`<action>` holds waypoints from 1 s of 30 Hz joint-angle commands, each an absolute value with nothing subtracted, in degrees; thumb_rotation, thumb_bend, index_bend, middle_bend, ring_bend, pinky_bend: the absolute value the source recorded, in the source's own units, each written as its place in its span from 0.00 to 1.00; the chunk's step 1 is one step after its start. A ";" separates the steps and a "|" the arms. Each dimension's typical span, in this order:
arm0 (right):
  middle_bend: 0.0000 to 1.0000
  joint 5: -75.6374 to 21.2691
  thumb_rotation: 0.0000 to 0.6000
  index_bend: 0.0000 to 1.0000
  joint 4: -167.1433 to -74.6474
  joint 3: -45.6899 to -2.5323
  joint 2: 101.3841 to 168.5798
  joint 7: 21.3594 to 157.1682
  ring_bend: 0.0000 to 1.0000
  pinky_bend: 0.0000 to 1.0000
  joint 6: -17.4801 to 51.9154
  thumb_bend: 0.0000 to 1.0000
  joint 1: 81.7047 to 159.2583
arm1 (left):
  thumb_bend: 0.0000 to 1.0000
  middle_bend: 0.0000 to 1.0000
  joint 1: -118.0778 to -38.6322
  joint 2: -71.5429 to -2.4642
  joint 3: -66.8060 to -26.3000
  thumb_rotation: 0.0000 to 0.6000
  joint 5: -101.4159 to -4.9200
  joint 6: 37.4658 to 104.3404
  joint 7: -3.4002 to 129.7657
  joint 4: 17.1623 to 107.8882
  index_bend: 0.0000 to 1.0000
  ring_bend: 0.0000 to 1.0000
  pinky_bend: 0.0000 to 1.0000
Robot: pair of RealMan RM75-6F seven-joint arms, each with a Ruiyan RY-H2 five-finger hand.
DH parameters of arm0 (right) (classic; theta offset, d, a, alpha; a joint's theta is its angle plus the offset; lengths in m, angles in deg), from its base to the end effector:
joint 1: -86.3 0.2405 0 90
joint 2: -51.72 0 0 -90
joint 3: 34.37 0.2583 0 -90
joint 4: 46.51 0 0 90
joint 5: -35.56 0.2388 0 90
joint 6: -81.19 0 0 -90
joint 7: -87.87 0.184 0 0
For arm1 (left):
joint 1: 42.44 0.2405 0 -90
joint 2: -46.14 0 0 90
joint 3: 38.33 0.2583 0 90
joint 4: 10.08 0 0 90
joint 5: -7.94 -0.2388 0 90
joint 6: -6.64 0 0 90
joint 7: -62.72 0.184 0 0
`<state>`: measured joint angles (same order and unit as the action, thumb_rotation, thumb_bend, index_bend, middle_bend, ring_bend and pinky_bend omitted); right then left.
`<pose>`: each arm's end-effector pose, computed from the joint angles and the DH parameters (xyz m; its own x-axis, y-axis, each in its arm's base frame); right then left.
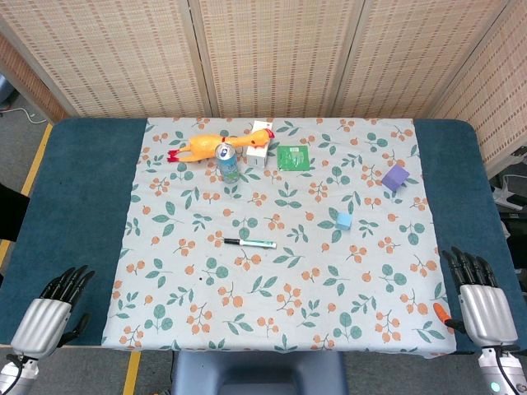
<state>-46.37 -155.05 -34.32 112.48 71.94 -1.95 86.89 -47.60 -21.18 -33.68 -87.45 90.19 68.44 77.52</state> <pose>-0.2970 -0.1842 0.1153 0.4300 -0.1470 0.8908 -0.8905 0.0933 0.4453 -0.3223 0.1901 0.0850 0.5283 0.1343 0.8384 0.8439 -0.1923 -0.5009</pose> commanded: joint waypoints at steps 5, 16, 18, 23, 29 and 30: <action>0.00 -46.79 1.00 0.00 -154.48 -34.97 113.65 71.33 0.00 0.00 -0.91 0.14 87.16 | 0.41 0.00 -48.14 -21.58 -33.72 1.00 -87.57 89.47 68.59 77.66 0.00 0.00 0.16; 0.15 -39.77 1.00 0.11 -153.04 -26.78 128.48 57.62 0.00 0.00 7.33 0.15 97.81 | 0.41 0.00 -50.54 -23.45 -35.54 1.00 -84.91 85.59 70.91 76.64 0.00 0.00 0.16; 0.18 -36.96 1.00 0.15 -152.95 -25.27 131.11 53.86 0.00 0.00 9.31 0.15 100.30 | 0.41 0.00 -50.69 -23.46 -35.85 1.00 -84.46 85.49 70.77 76.66 0.00 0.00 0.15; 0.23 -33.16 1.00 0.21 -151.17 -23.17 135.85 48.30 0.00 0.00 12.06 0.16 104.54 | 0.41 0.00 -50.87 -23.51 -36.20 1.00 -83.75 85.24 70.70 76.36 0.00 0.00 0.15; 0.25 -20.10 1.00 0.25 -137.95 -16.76 152.09 36.09 0.00 0.00 20.44 0.17 119.35 | 0.41 0.00 -51.64 -24.19 -37.58 1.00 -79.94 82.98 71.00 74.98 0.00 0.00 0.15; 0.25 -18.81 1.00 0.25 -136.41 -16.30 153.54 35.19 0.00 0.00 20.89 0.17 120.77 | 0.41 0.00 -51.68 -24.28 -37.67 1.00 -79.81 83.01 71.10 74.91 0.00 0.00 0.15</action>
<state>-25.70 -143.41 -19.99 146.12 41.30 16.69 113.59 -51.57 -24.18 -37.53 -79.94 83.16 71.00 75.01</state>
